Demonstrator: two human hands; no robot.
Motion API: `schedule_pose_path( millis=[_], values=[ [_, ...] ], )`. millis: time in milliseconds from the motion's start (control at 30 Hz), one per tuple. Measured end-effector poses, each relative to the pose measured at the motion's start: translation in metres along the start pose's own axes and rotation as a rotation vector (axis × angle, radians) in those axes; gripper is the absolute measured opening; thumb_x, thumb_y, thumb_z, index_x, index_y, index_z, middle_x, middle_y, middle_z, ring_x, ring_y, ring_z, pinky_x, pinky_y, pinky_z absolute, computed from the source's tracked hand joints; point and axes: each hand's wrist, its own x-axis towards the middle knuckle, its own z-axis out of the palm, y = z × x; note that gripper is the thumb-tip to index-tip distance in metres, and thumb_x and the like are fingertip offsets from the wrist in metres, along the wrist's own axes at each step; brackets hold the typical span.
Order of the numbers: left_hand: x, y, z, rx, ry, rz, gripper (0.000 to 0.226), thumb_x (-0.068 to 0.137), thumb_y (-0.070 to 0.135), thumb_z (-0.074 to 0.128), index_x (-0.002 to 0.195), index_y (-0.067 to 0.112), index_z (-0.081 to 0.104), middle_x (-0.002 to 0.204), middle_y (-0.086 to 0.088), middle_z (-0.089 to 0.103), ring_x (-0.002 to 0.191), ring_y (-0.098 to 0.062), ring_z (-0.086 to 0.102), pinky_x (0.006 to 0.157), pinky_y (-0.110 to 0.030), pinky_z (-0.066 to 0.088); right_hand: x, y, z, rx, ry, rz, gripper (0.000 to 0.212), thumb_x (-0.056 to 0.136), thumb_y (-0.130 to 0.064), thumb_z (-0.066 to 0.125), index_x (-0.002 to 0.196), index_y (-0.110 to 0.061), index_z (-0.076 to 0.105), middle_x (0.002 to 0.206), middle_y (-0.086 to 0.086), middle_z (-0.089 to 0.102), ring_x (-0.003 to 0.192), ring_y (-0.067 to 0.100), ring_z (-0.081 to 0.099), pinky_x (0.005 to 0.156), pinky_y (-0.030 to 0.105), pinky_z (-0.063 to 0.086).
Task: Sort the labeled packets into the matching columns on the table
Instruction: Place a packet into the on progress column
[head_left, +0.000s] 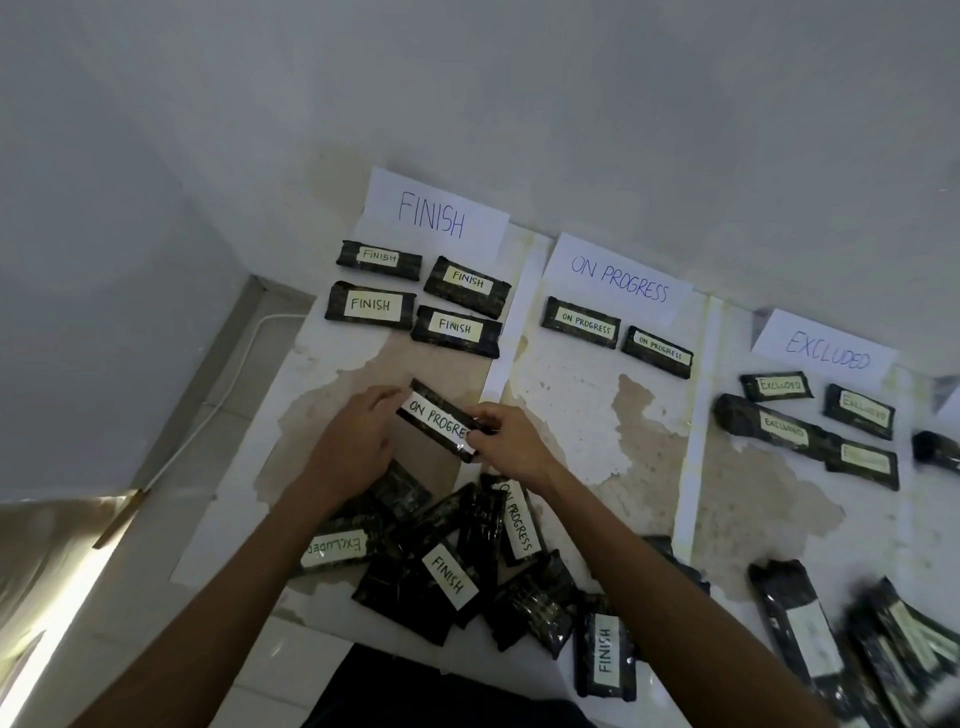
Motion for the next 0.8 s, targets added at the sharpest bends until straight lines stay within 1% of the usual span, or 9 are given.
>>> schedule_pose_path(
  millis=[67,233,300,367,467,600,667,733,800],
  values=[
    [-0.002,0.005,0.002,0.11,0.018,0.068,0.071,0.067,-0.005,0.064,0.134,0.007,0.044,0.135,-0.018,0.046,0.12,-0.035,0.045,0.1,-0.046,0.041,-0.004,-0.004,0.0,-0.014,-0.007,-0.017,0.03,0.088,0.001,0.056,0.116,-0.007,0.064,0.106,0.015,0.069,0.078,0.019,0.067,0.06,0.018,0.056],
    [0.001,0.019,0.005,0.307,0.052,0.177,0.078,0.064,0.007,0.073,0.135,0.009,0.042,0.14,-0.018,0.042,0.13,-0.037,0.035,0.104,-0.05,0.034,-0.013,-0.003,-0.007,-0.008,0.003,-0.026,0.03,0.089,0.001,0.053,0.116,-0.007,0.064,0.102,0.015,0.069,0.067,0.016,0.062,0.054,0.019,0.052],
    [0.004,0.025,0.005,0.322,0.057,0.227,0.075,0.065,0.009,0.074,0.133,0.009,0.043,0.14,-0.016,0.043,0.129,-0.034,0.033,0.104,-0.049,0.033,-0.018,0.0,-0.013,0.004,-0.007,-0.033,0.031,0.088,0.001,0.052,0.115,-0.008,0.064,0.096,0.01,0.068,0.064,0.017,0.062,0.061,0.031,0.056],
    [0.013,0.033,0.007,0.326,0.036,0.3,0.071,0.065,0.011,0.077,0.129,0.009,0.047,0.132,-0.013,0.052,0.123,-0.03,0.039,0.1,-0.047,0.039,-0.022,0.004,-0.02,0.016,-0.01,-0.044,0.033,0.088,0.003,0.05,0.116,-0.008,0.064,0.095,0.008,0.067,0.068,0.018,0.065,0.065,0.035,0.059],
    [0.033,0.043,0.018,0.344,-0.055,0.387,0.068,0.063,0.015,0.082,0.124,0.01,0.053,0.118,-0.01,0.061,0.109,-0.03,0.055,0.089,-0.044,0.049,-0.024,0.016,-0.035,0.002,0.033,-0.058,0.033,0.087,0.0,0.053,0.118,-0.009,0.064,0.104,0.01,0.067,0.087,0.025,0.067,0.076,0.04,0.059],
    [0.063,0.062,0.033,0.279,-0.097,0.338,0.061,0.066,0.015,0.08,0.123,0.009,0.056,0.121,-0.01,0.061,0.114,-0.03,0.054,0.097,-0.044,0.04,-0.021,0.04,-0.061,0.013,0.252,-0.003,0.033,0.096,-0.028,0.052,0.125,-0.017,0.059,0.116,0.005,0.064,0.103,0.02,0.061,0.089,0.031,0.049],
    [0.08,0.073,0.043,0.252,-0.101,0.306,0.057,0.07,0.014,0.076,0.123,0.011,0.055,0.122,-0.008,0.059,0.117,-0.029,0.05,0.1,-0.042,0.035,-0.023,0.057,-0.074,-0.041,0.399,-0.01,0.035,0.099,-0.028,0.044,0.126,-0.011,0.059,0.124,0.006,0.061,0.115,0.021,0.056,0.096,0.026,0.041],
    [0.097,0.082,0.057,0.275,-0.123,0.304,0.055,0.072,0.012,0.074,0.123,0.013,0.053,0.122,-0.007,0.058,0.117,-0.028,0.046,0.098,-0.04,0.034,-0.025,0.079,-0.085,-0.25,0.563,-0.066,0.038,0.1,-0.026,0.041,0.123,-0.003,0.06,0.127,0.016,0.059,0.12,0.029,0.052,0.1,0.029,0.035],
    [0.114,0.092,0.074,0.301,-0.179,0.288,0.055,0.075,0.018,0.073,0.125,0.014,0.05,0.124,-0.007,0.054,0.117,-0.028,0.043,0.098,-0.04,0.032,-0.023,0.105,-0.093,-0.523,0.655,-0.129,0.042,0.096,-0.026,0.039,0.117,0.001,0.062,0.125,0.025,0.057,0.12,0.037,0.051,0.105,0.04,0.035]
  ],
)
